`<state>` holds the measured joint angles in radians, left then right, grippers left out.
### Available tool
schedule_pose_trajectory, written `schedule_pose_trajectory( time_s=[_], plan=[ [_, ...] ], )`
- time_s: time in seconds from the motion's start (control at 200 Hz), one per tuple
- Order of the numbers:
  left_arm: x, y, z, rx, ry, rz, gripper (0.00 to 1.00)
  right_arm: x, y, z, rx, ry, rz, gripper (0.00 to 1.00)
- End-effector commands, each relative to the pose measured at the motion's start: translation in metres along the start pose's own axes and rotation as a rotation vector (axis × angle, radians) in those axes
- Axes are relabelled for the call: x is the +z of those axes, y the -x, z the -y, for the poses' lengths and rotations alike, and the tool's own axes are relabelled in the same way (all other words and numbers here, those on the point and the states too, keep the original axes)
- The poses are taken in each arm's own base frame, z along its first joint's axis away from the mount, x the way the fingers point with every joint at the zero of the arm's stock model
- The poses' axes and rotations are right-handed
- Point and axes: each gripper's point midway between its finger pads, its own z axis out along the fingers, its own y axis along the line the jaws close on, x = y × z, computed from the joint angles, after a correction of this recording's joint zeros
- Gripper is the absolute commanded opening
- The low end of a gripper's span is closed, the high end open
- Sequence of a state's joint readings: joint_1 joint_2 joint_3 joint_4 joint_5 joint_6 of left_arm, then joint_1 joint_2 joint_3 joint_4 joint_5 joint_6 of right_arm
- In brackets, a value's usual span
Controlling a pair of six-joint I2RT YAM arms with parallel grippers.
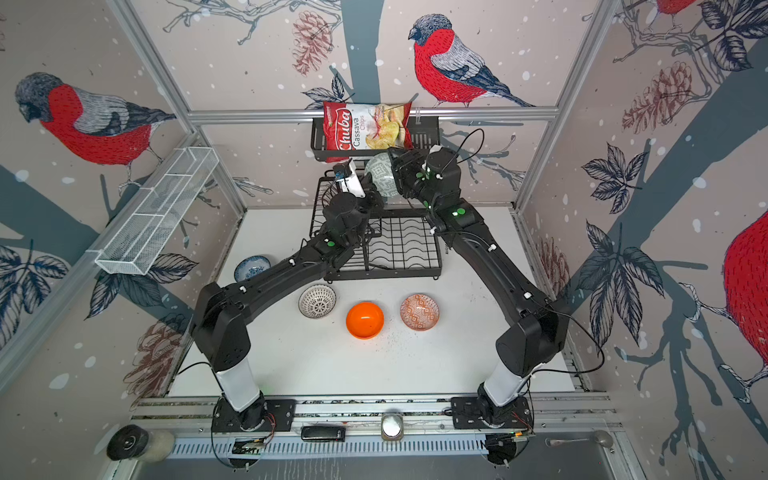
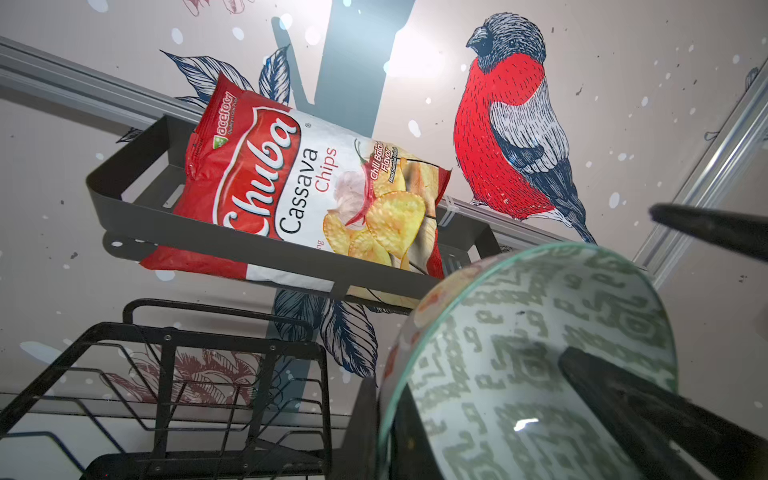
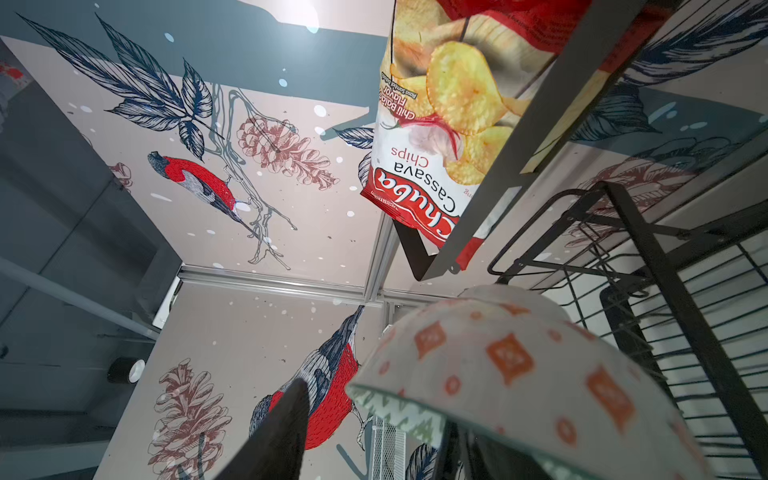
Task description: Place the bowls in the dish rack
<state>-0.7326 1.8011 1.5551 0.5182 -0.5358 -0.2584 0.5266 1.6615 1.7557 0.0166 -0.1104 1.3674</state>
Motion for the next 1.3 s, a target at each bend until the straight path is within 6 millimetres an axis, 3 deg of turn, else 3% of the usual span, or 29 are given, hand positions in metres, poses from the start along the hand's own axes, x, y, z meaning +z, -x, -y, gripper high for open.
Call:
schedule_pose_trajectory(
  time_s=[0.0,0.22,0.43,0.595,0.77,1.156,1.291],
  plan=[
    [-0.007,0.030,0.003,-0.041,-0.007,0.126,0.00,-0.001,0.005,-0.011,0.032,0.046,0.013,0.58],
    [-0.016,0.028,0.004,-0.006,0.011,0.166,0.00,0.006,0.012,-0.010,0.073,0.033,0.030,0.54],
    [-0.026,0.032,0.006,0.023,0.016,0.213,0.00,0.015,0.004,0.011,0.139,-0.007,0.003,0.48],
    [-0.032,0.032,0.006,0.062,0.022,0.240,0.00,0.017,-0.001,0.014,0.137,-0.025,-0.021,0.43],
    [-0.036,0.034,0.006,0.072,0.029,0.258,0.00,0.013,-0.004,0.017,0.120,-0.044,-0.027,0.34],
    [-0.045,0.032,0.019,0.111,0.016,0.275,0.00,0.002,-0.007,0.023,0.082,-0.040,-0.021,0.02],
    [-0.044,0.032,0.021,0.115,0.015,0.255,0.00,-0.003,-0.007,0.024,0.065,-0.018,-0.018,0.00]
  ],
)
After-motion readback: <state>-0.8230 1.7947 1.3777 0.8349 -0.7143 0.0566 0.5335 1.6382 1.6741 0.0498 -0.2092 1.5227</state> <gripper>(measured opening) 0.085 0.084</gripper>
